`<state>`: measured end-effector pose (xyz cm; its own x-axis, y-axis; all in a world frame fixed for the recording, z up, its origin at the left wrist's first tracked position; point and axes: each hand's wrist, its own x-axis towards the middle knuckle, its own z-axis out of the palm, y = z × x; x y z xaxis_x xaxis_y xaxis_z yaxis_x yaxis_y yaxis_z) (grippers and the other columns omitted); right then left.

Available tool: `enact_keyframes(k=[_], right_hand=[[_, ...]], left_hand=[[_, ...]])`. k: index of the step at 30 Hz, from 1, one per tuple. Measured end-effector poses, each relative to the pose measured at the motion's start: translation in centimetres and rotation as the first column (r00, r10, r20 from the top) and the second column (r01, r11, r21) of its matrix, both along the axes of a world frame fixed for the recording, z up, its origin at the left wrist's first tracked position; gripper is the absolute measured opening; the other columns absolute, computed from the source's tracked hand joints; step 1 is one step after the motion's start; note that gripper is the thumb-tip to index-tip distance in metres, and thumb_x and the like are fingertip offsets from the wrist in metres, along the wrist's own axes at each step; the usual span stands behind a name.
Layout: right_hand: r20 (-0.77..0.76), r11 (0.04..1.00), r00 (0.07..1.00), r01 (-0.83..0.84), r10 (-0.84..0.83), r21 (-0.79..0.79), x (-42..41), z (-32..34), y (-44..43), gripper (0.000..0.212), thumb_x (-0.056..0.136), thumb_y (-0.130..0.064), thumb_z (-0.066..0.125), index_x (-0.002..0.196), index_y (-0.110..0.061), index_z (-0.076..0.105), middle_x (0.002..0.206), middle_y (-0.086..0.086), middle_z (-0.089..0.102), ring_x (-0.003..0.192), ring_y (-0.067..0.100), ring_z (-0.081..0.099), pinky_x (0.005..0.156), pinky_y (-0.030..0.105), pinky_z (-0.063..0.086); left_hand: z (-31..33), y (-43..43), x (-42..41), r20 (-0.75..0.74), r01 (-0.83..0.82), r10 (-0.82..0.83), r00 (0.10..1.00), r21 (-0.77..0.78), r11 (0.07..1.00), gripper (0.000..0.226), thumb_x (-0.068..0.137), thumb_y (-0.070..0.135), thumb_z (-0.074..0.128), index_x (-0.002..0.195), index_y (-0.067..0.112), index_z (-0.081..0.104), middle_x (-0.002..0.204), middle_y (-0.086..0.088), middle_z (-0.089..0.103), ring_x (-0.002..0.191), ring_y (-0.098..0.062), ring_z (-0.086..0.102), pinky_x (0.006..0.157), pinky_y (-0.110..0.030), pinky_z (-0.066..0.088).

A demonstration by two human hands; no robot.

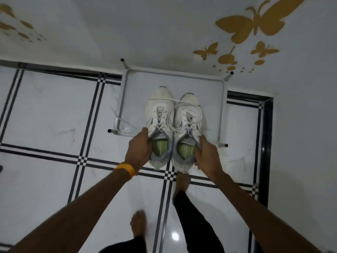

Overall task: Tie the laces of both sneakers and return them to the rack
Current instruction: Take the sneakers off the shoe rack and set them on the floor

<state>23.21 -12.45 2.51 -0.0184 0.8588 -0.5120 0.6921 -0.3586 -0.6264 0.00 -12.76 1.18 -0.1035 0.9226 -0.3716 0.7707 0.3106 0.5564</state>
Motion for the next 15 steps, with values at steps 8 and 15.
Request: enact_keyframes(k=[8, 15], right_hand=[[-0.005, 0.998, 0.999, 0.051, -0.051, 0.038, -1.5, 0.7, -15.2, 0.035, 0.096, -0.007, 0.047, 0.13, -0.01, 0.049, 0.087, 0.004, 0.063, 0.071, 0.027, 0.066, 0.061, 0.027, 0.052], [0.031, 0.998, 0.998, 0.063, -0.063, -0.005, -2.3, -6.5, -24.8, 0.038, 0.098, -0.01, 0.048, 0.136, -0.01, 0.048, 0.09, 0.003, 0.063, 0.07, 0.018, 0.062, 0.055, 0.018, 0.05]], left_hand=[[0.7, -13.8, -1.6, 0.11, 0.048, -0.052, 0.993, 0.039, 0.998, 0.018, 0.099, 0.025, 0.045, 0.108, 0.01, 0.052, 0.099, -0.008, 0.068, 0.085, -0.023, 0.066, 0.077, -0.031, 0.056], [-6.9, -23.5, -2.5, 0.161, 0.045, -0.033, 0.986, -0.066, 0.997, 0.032, 0.098, 0.032, 0.048, 0.123, 0.012, 0.051, 0.11, -0.004, 0.067, 0.094, -0.017, 0.065, 0.089, -0.032, 0.055]])
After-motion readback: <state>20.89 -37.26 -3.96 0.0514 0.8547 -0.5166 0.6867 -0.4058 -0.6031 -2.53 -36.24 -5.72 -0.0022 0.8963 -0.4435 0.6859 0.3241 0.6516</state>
